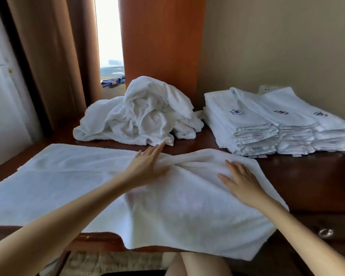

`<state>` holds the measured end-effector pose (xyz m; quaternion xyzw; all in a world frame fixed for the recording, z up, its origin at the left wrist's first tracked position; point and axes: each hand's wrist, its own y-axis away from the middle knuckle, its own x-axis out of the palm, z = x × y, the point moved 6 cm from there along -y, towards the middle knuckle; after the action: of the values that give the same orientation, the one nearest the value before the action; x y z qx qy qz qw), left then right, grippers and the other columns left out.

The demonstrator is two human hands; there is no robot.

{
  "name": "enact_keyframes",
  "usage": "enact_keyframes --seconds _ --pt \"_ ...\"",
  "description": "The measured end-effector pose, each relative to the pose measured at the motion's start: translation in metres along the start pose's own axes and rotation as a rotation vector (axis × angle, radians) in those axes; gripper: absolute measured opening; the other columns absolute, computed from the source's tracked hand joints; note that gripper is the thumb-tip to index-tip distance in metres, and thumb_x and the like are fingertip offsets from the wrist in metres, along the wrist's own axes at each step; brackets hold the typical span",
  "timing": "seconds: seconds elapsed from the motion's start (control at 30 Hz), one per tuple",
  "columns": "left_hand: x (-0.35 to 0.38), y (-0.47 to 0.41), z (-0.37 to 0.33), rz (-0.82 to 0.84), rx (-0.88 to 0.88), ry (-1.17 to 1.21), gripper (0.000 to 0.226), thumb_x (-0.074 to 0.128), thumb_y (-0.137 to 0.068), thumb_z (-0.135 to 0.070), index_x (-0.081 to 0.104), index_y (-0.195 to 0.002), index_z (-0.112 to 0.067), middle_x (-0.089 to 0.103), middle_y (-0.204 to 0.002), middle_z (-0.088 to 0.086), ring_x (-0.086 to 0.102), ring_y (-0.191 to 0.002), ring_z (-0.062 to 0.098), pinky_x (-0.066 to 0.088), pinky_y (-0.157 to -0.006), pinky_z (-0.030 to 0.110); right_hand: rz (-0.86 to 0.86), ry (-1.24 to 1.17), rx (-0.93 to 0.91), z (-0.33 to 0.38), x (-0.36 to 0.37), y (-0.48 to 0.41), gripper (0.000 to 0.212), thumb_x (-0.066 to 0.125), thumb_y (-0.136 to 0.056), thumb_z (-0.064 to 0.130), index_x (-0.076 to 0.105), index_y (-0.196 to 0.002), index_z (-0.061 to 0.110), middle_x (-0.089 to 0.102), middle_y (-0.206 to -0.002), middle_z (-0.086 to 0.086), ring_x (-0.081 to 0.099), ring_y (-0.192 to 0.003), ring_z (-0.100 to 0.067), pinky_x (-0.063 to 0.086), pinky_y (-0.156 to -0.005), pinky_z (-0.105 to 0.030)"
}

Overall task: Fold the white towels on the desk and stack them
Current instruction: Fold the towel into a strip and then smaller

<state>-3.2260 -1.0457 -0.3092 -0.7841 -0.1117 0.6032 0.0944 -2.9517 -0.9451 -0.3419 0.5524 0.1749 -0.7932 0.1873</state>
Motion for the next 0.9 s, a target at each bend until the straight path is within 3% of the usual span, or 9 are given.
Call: enact_keyframes --seconds 0.1,0.2,0.27,0.37,0.43,0.5,0.57,0.7,0.9 --pt "0.01 0.008 0.003 -0.025 -0.015 0.041 0.079 0.056 -0.09 -0.053 0.016 -0.154 -0.03 0.024 -0.158 -0.006 0.027 -0.143 0.017 0.016 -0.117 0.033 0.088 -0.014 -0.058 -0.035 -0.011 -0.007 0.068 0.035 -0.096 0.058 0.006 -0.154 0.035 0.0 -0.161 0.013 0.001 -0.148 -0.01 0.008 -0.118 -0.032" --pt "0.01 0.012 0.002 -0.068 -0.022 0.046 0.074 0.058 -0.089 -0.053 0.023 -0.151 -0.036 0.028 -0.156 -0.011 0.034 -0.138 0.015 0.024 -0.116 0.034 0.126 -0.139 -0.162 -0.043 -0.02 -0.012 0.06 0.043 -0.095 0.055 0.025 -0.15 0.039 0.019 -0.154 0.019 0.016 -0.143 -0.004 0.018 -0.115 -0.025" --pt "0.007 0.013 0.0 -0.101 0.006 0.044 0.07 0.06 -0.088 -0.051 0.03 -0.149 -0.037 0.032 -0.154 -0.011 0.032 -0.14 0.013 0.025 -0.116 0.035 -0.118 -0.225 -0.207 -0.048 -0.038 -0.018 0.042 0.051 -0.097 0.039 0.05 -0.138 0.028 0.044 -0.14 0.012 0.04 -0.133 -0.009 0.032 -0.106 -0.024" --pt "0.003 0.011 -0.006 -0.129 0.059 -0.005 0.061 0.063 -0.088 -0.047 0.042 -0.144 -0.035 0.034 -0.153 -0.007 0.027 -0.144 0.015 0.02 -0.119 0.038 -0.533 -0.295 0.063 -0.075 -0.067 -0.024 0.028 0.059 -0.095 0.029 0.064 -0.115 0.009 0.063 -0.117 -0.009 0.06 -0.109 -0.03 0.047 -0.089 -0.04" --pt "0.002 0.006 -0.014 -0.133 0.08 -0.089 0.057 0.062 -0.088 -0.045 0.046 -0.141 -0.034 0.033 -0.154 -0.004 0.025 -0.144 0.018 0.014 -0.12 0.04 -0.474 -0.165 0.289 -0.086 -0.066 -0.03 0.045 0.058 -0.091 0.049 0.067 -0.11 0.009 0.064 -0.116 -0.015 0.059 -0.107 -0.036 0.046 -0.089 -0.043" --pt "0.003 -0.002 -0.028 -0.149 0.066 -0.15 0.056 0.064 -0.085 -0.043 0.051 -0.138 -0.034 0.032 -0.155 -0.001 0.027 -0.143 0.019 0.015 -0.118 0.037 -0.388 -0.066 0.319 -0.083 -0.061 -0.035 0.05 0.059 -0.084 0.062 0.074 -0.094 0.015 0.068 -0.108 -0.015 0.06 -0.104 -0.037 0.047 -0.086 -0.04" --pt "0.008 -0.012 -0.046 -0.137 0.012 -0.16 0.057 0.066 -0.081 -0.045 0.054 -0.135 -0.033 0.032 -0.154 0.001 0.031 -0.14 0.021 0.019 -0.115 0.036 -0.34 -0.123 0.254 -0.073 -0.056 -0.04 0.037 0.07 -0.077 0.058 0.066 -0.075 0.021 0.069 -0.094 -0.007 0.063 -0.097 -0.031 0.045 -0.073 -0.033" --pt "0.025 -0.023 -0.072 -0.16 -0.086 -0.063 0.046 0.065 -0.08 -0.039 0.06 -0.124 -0.026 0.052 -0.134 -0.002 0.051 -0.12 0.021 0.029 -0.104 0.033 -0.497 -0.18 0.075 -0.061 -0.059 -0.036 0.026 0.076 -0.079 0.03 0.061 -0.092 0.013 0.069 -0.092 -0.005 0.063 -0.09 -0.03 0.038 -0.066 -0.032" --pt "0.023 -0.03 -0.067 -0.346 -0.131 0.067 0.032 0.075 -0.076 -0.027 0.059 -0.101 -0.014 0.063 -0.097 0.001 0.059 -0.09 0.024 0.032 -0.078 0.03 -0.793 0.119 -0.069 -0.049 -0.079 -0.03 0.025 0.075 -0.08 0.01 0.055 -0.091 0.001 0.06 -0.059 -0.018 0.06 -0.052 -0.04 0.027 -0.048 -0.028"
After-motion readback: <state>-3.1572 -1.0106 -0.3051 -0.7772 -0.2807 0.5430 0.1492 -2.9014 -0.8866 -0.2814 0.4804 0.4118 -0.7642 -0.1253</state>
